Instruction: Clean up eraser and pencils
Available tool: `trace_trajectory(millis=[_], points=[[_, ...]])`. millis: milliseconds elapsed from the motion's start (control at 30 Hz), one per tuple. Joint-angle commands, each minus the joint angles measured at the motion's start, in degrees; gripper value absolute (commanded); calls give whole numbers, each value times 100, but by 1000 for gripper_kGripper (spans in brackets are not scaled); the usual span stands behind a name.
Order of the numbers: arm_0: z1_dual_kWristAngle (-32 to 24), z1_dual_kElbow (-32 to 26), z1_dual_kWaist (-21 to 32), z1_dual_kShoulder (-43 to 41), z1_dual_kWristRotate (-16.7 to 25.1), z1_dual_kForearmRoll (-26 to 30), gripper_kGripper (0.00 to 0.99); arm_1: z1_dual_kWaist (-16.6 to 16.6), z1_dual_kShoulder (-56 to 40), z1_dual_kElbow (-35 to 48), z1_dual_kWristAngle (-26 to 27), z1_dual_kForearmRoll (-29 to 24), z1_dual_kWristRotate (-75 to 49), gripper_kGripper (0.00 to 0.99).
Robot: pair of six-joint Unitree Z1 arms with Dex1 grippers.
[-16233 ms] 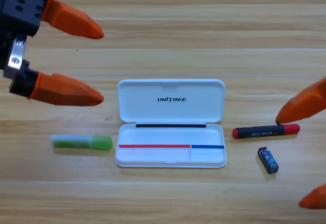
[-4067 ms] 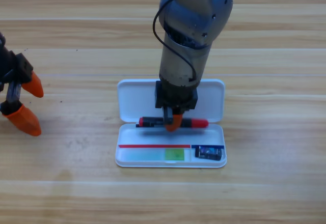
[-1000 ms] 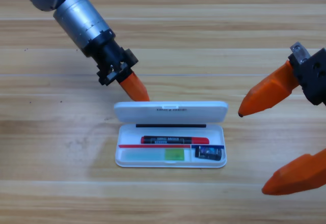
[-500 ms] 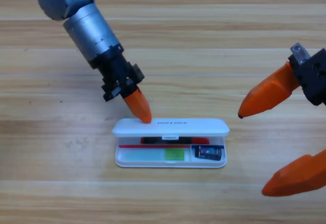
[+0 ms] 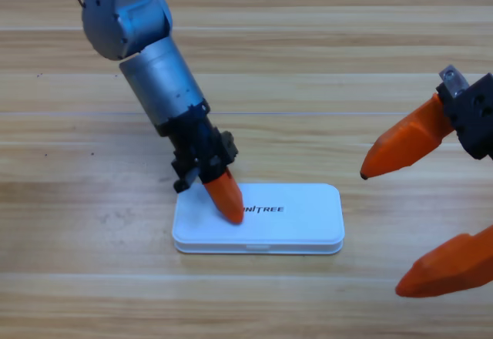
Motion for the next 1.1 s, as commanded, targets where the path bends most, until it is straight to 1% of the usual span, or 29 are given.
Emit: trace_trajectory(millis=[33, 200, 333, 400, 533, 633, 767, 833, 933, 1100], points=[[258, 406, -342, -21, -168, -331, 0, -152, 29, 12, 119, -57, 49, 973], [433, 749, -386, -74, -265, -709, 0, -152, 38, 12, 119, -49, 49, 973], [513, 863, -386, -214, -291, -770, 0, -152, 38, 12, 119, -57, 49, 973], [583, 942, -386, -496, -318, -770, 0, -152, 55, 12, 119, -57, 49, 973], [600, 1250, -386, -1401, -318, -700, 0, -152, 91, 12, 119, -57, 49, 973], [574, 1382, -395, -2051, -300, -480, 0, -152, 91, 3, 119, -57, 49, 973], [486, 1549, -676, -2816, -291, -243, 0, -152, 99, 3, 119, -57, 49, 973], [442, 1663, -825, -3141, -300, -226, 0, -161, 99, 3, 119, -57, 40, 973], [389, 1663, -1072, -3449, -353, -94, 0, -152, 99, 12, 119, -49, 40, 973], [389, 1663, -1476, -3818, -625, -6, 0, -152, 126, 12, 119, -57, 40, 973]])
